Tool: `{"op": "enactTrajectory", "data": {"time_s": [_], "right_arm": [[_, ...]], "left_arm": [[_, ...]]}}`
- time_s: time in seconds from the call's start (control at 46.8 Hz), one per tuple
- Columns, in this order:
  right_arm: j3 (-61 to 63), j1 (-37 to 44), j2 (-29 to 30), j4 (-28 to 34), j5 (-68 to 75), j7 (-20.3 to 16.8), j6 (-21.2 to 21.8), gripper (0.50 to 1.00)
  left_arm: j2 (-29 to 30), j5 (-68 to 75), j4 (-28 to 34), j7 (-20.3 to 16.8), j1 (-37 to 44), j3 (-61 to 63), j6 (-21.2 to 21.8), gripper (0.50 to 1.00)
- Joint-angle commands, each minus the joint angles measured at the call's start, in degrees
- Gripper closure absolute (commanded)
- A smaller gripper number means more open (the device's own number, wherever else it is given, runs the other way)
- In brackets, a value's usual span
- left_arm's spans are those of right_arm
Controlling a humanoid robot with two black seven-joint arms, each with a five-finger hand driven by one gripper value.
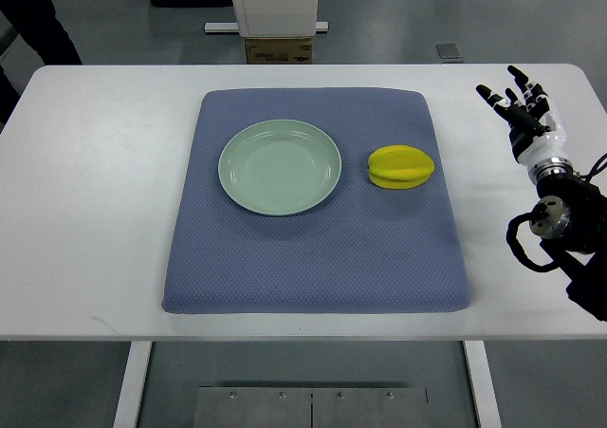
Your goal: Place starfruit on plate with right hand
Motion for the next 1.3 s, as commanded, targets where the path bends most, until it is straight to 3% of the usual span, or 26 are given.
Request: {"op": "enactTrajectory", "data": {"time_s": [0.0, 0.856, 1.283], "right_arm": [[0.02, 0.00, -0.04, 0.00, 0.00, 0.03, 0.00, 0.500], [0.10, 0.00, -0.04, -0.17, 0.00, 0.11, 0.00, 0.500], [-0.07, 4.48, 0.49, -6.76, 0.09, 0.11, -0.18, 0.500]], "left_arm": [[0.00, -0.01, 0.04, -0.07, 0.00, -0.01, 0.00, 0.500], [0.00, -0.09, 0.04, -0.07, 0.00, -0.09, 0.00, 0.500], [0.00, -0.09, 0.04, -0.07, 0.00, -0.09, 0.00, 0.500]]}}
